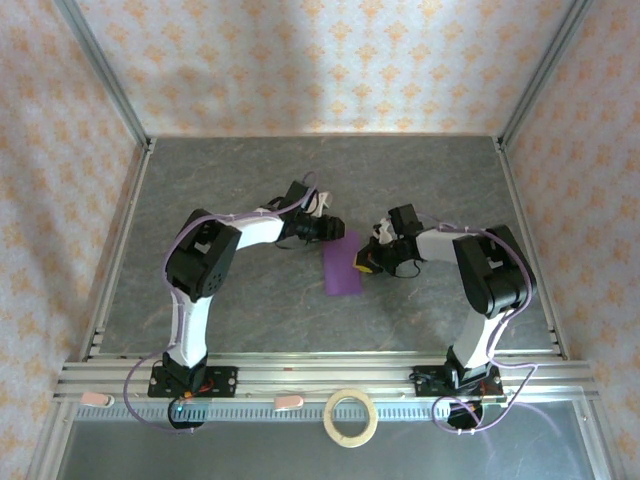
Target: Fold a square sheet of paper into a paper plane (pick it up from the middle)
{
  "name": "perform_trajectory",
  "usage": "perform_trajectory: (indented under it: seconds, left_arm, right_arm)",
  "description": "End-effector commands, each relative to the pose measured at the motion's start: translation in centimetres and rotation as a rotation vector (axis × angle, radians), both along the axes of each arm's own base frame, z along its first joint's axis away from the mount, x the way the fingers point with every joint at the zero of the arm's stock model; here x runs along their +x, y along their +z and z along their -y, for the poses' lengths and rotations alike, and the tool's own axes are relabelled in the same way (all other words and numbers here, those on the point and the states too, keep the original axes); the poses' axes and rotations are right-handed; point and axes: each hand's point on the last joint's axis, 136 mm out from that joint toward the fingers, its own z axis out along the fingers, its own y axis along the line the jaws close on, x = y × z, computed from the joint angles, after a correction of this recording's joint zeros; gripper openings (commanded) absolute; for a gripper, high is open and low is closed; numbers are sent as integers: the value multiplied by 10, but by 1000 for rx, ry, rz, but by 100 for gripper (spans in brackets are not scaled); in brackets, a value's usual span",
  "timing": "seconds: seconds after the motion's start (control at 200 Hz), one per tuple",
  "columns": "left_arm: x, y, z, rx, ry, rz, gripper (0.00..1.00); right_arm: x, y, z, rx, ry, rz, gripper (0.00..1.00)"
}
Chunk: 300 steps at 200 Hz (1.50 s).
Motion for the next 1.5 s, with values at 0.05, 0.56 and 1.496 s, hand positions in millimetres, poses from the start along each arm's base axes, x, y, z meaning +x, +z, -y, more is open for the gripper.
perform_trajectory:
  seconds: [0.05,0.56,1.496]
  left_arm:
    - [1,77,2,-70,-27,200,58]
    - [-131,79,5,241,-215,680,59]
    - [-144,18,36,946,-384,965,78]
  right_arm:
    - [8,12,1,35,-76,26,0]
    - [12,26,-3,90,-120,23,0]
    - [11,29,-3,96,-123,19,1]
